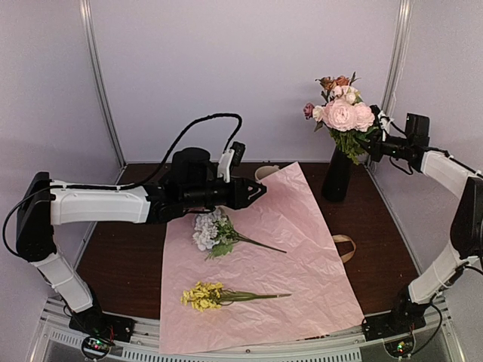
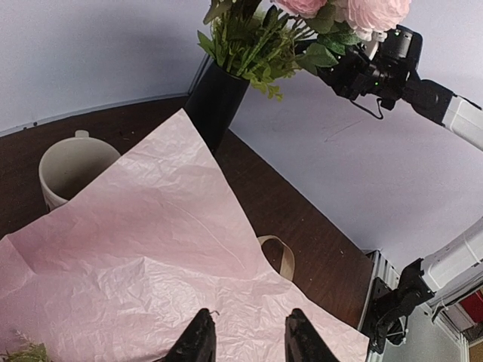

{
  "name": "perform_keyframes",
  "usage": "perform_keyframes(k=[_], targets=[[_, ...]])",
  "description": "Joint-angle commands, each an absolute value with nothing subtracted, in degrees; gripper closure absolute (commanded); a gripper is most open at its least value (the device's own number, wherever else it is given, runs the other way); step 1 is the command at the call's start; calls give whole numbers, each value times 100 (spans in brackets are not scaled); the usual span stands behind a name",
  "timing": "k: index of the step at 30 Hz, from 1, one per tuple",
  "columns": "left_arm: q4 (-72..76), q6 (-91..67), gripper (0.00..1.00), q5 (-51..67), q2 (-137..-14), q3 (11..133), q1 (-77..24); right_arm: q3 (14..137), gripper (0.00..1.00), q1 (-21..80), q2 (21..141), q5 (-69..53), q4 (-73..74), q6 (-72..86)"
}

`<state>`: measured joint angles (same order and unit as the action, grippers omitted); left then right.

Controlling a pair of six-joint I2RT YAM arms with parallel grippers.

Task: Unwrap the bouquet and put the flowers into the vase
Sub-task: Place the fake flower in the vase.

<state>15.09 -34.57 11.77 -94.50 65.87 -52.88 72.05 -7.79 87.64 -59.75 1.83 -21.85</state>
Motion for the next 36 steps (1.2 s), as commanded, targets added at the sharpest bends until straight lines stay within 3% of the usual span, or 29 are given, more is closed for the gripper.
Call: perform_keyframes(k=[1, 14, 17, 21, 24, 36], targets=[[1850, -3502, 66, 1204, -9311, 6484, -5313, 7080, 100, -808, 8898, -5827, 265, -2349], [1916, -3478, 66, 1208, -9309, 6394, -5309, 6896, 100, -808, 8842, -5951, 442, -2430], [1895, -3436, 66, 1205, -9299, 6387, -5309, 6819, 93, -808, 8504, -5923, 430, -2310], [1798, -3353, 65, 1191, -9253, 6382, -5309, 6807, 72, -819, 8131, -5751, 908, -2538], [1651, -3217, 64, 1125, -9160, 6362, -5309, 6721, 65, -822, 7792, -5490, 1532, -2921], [780, -2595, 58, 306, -8245, 5598, -5295, 5405, 58, -727, 6298, -5253, 4215, -4366]])
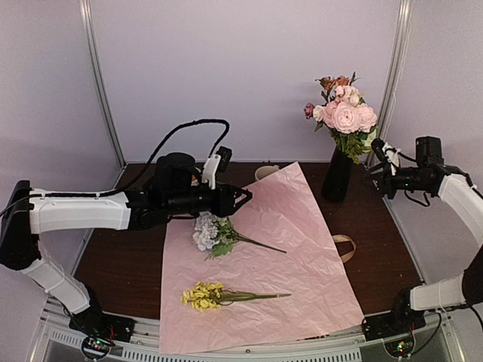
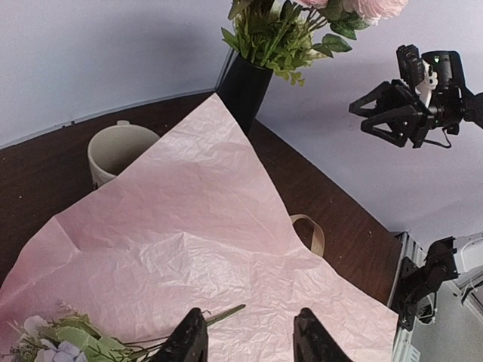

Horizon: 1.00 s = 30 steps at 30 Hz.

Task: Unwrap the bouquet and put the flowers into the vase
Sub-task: Place the fake flower in the vase, then pick up the fake flower from the flattened wrapping paper.

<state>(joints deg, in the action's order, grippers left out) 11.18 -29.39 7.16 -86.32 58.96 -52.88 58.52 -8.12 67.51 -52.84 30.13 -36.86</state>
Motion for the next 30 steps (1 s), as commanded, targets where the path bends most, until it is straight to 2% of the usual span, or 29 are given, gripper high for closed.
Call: perform_keyframes(k=[1, 7, 15, 22, 25, 30], targets=[[700, -2555, 57, 221, -8172, 5503, -5287, 5269, 58, -620, 6186, -5232, 4372, -4544], [467, -2617, 56, -314, -7805, 4935, -5188, 4928, 59, 1149, 6162, -4361, 4712, -5204], [259, -3071, 52, -1096, -7487, 4576, -5178, 5662, 59, 3365, 7571, -3777, 4000, -4469], [-242, -3502, 50, -1829, -6912, 4368, -5177, 6947, 64, 4273, 9594, -3501, 3886, -3627], [-426, -3533, 49, -2095, -6642, 4233, -5176, 7112, 64, 4537, 9904, -3601, 3967, -3608], [-580, -3635, 47, -2418, -6398, 4053, -5161, 7123, 61, 4951, 10263, -3009, 3706, -3388]])
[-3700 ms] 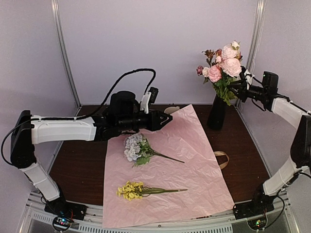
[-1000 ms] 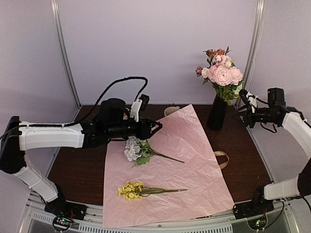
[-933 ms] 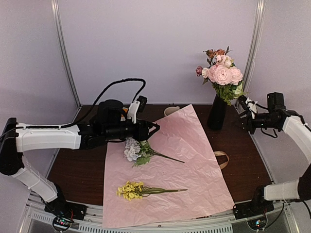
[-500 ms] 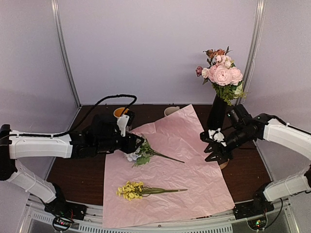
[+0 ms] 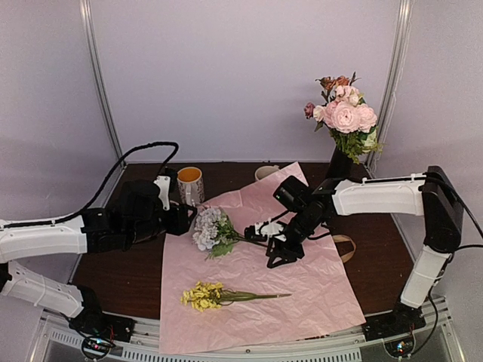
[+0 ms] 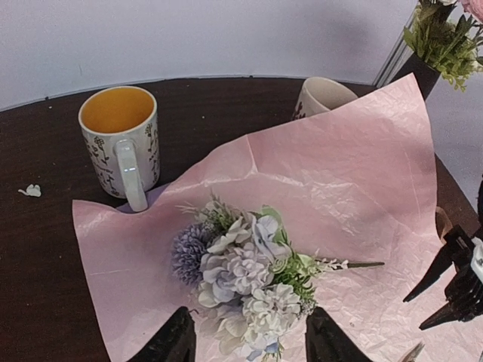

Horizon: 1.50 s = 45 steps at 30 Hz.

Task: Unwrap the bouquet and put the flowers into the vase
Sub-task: Pick up the fake flower from the flattened wrapping paper.

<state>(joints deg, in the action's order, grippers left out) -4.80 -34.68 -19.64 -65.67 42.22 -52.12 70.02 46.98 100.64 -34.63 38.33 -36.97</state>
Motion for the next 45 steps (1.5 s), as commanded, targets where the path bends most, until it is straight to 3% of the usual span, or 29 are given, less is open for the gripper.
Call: perform_keyframes(k=[1, 10, 24, 39, 45], targets=[[-579, -3638, 47, -2432, -6380, 4026, -5162, 7186, 60, 4979, 10367, -2954, 3701, -3290], [-676, -3648, 46, -2505, -6482, 4096, -5117, 7601, 66, 5068, 10777, -1856, 3556, -2772], [-595, -3680, 46, -2441, -6618, 4236, -5106, 8051, 67, 4860, 11348, -871, 3414, -2568], [-269, -3540, 46, -2149, -6714, 4219, -5107, 8324, 83, 4602, 11871, -1376, 3609, -2288], [99, -3294, 46, -1815, -6675, 4185, -5106, 8655, 99, 4422, 11938, -2010, 3899, -1990]])
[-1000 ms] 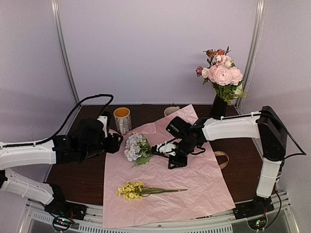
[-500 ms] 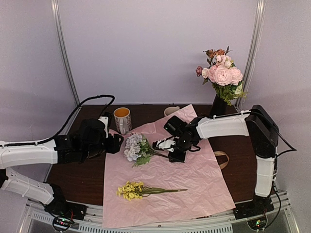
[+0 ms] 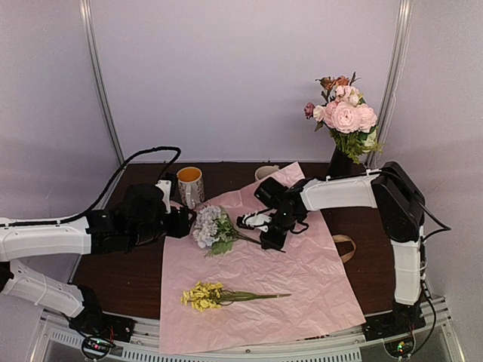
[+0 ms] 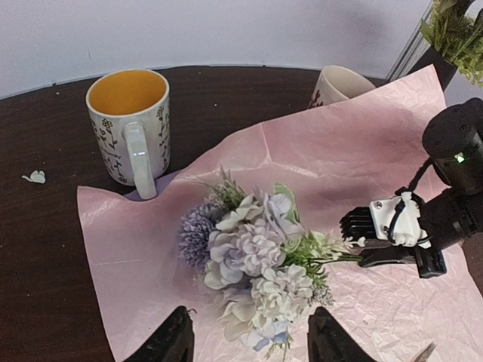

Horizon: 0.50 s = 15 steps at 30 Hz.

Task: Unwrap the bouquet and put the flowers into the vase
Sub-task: Pick up the fake flower from the flattened wrapping paper.

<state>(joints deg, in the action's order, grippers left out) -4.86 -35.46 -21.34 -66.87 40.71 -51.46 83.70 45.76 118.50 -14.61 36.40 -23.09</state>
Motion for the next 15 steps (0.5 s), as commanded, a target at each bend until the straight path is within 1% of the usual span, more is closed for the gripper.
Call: perform_keyframes(k=[1, 6, 9, 12, 15], targets=[[209, -3240, 46, -1720, -6686, 4184, -5106, 8679, 100, 4330, 11837, -2173, 3913, -1903], [930, -2968, 46, -945, -6802, 4131, -5114, 8582, 100, 3998, 11022, -3060, 3851, -1615], [1624, -2954, 46, -525, -6944, 3992, -5124, 8438, 100, 3755, 10614, -3913, 3668, -1294], [2319, -3004, 46, -214, -7165, 3926, -5200, 8160, 100, 3573, 10260, -4587, 3194, -851], [2739, -2998, 46, -167, -7433, 4049, -5338, 7798, 100, 3492, 9904, -5065, 2504, -424]])
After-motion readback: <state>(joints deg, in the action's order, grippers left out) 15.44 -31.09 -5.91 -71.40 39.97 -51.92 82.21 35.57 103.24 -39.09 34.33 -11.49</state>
